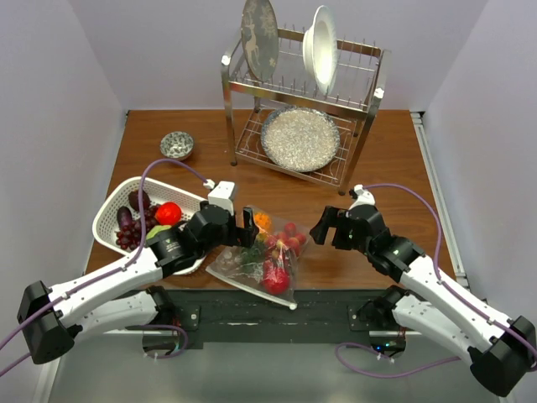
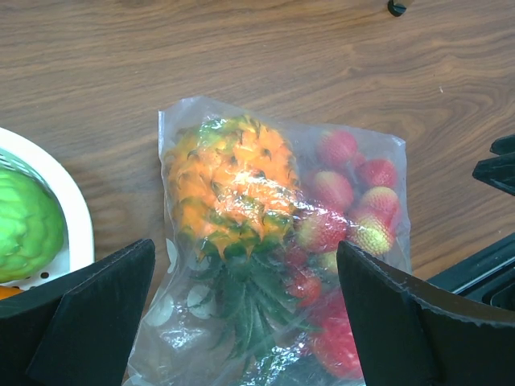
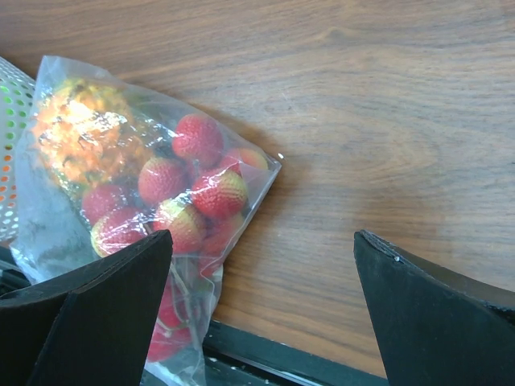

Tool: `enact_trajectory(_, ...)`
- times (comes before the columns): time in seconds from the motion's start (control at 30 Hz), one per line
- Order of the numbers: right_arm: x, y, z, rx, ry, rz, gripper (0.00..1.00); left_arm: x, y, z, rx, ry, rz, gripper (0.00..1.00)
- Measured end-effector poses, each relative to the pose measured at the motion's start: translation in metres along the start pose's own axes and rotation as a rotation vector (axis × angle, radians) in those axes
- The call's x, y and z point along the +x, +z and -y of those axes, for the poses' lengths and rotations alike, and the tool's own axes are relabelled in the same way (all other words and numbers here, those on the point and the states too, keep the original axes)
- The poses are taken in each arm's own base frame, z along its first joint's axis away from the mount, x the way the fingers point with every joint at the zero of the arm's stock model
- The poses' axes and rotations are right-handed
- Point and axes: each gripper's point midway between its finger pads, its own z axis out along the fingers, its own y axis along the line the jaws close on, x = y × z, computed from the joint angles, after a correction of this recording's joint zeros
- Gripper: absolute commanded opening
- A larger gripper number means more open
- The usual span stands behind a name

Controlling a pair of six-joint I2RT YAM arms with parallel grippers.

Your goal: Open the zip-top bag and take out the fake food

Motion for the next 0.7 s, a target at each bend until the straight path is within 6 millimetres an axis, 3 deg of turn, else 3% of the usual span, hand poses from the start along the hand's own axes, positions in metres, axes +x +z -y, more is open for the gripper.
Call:
enact_trajectory(0.2, 0.007, 0.005, 0.002, 0.007, -0.040, -0.038, 0.98, -0.004, -0.004, 0.001, 0.006, -0.005, 0.014, 1.00)
enact_trajectory(0.3, 0.015, 0.005, -0.008, -0.019, -0.085, -0.059, 0.99, -0.007, -0.007, 0.000, 0.002, -0.006, 0.018, 1.00)
enact_trajectory(0.5, 0.040, 0.005, -0.064, -0.124, -0.316, -0.124, 0.98, -0.009, -0.015, -0.004, -0.004, -0.020, 0.030, 1.00)
enact_trajectory(0.7, 0.029, 0.036, -0.095, -0.124, -0.500, -0.123, 0.98, -0.023, -0.030, -0.006, 0.002, -0.074, 0.092, 1.00)
